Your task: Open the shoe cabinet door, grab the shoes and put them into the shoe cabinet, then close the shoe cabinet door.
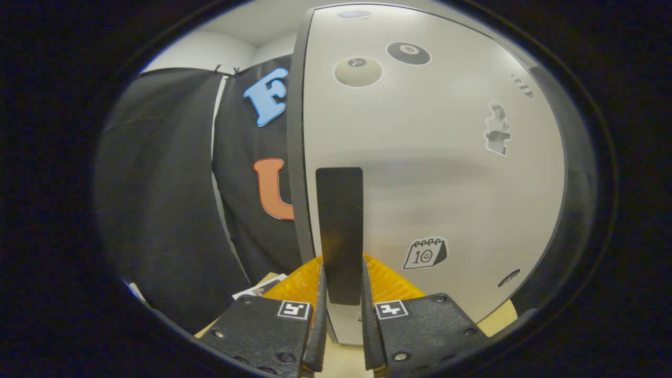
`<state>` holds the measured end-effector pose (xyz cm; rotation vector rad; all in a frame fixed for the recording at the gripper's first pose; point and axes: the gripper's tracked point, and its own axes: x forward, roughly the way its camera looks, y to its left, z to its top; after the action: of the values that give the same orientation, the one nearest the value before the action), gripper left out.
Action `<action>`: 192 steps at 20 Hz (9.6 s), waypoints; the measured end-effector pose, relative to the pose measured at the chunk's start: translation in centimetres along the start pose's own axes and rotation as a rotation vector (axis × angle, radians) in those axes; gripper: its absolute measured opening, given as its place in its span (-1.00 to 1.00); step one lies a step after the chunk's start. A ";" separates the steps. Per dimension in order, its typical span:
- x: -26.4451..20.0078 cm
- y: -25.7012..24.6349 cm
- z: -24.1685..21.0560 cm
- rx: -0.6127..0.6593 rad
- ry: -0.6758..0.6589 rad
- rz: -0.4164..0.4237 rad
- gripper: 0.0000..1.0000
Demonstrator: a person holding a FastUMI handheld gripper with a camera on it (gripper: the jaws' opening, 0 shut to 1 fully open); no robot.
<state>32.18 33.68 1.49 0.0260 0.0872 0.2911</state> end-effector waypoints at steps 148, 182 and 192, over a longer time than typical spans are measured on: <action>14.6 -16.4 -2.6 0.038 0.168 -0.144 -0.88; -12.5 -8.8 -2.0 -0.027 -0.020 -0.040 0.94; -36.5 -11.4 -3.2 -0.004 -0.073 -0.054 0.96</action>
<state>0.27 12.34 0.87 0.0301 0.0149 0.2366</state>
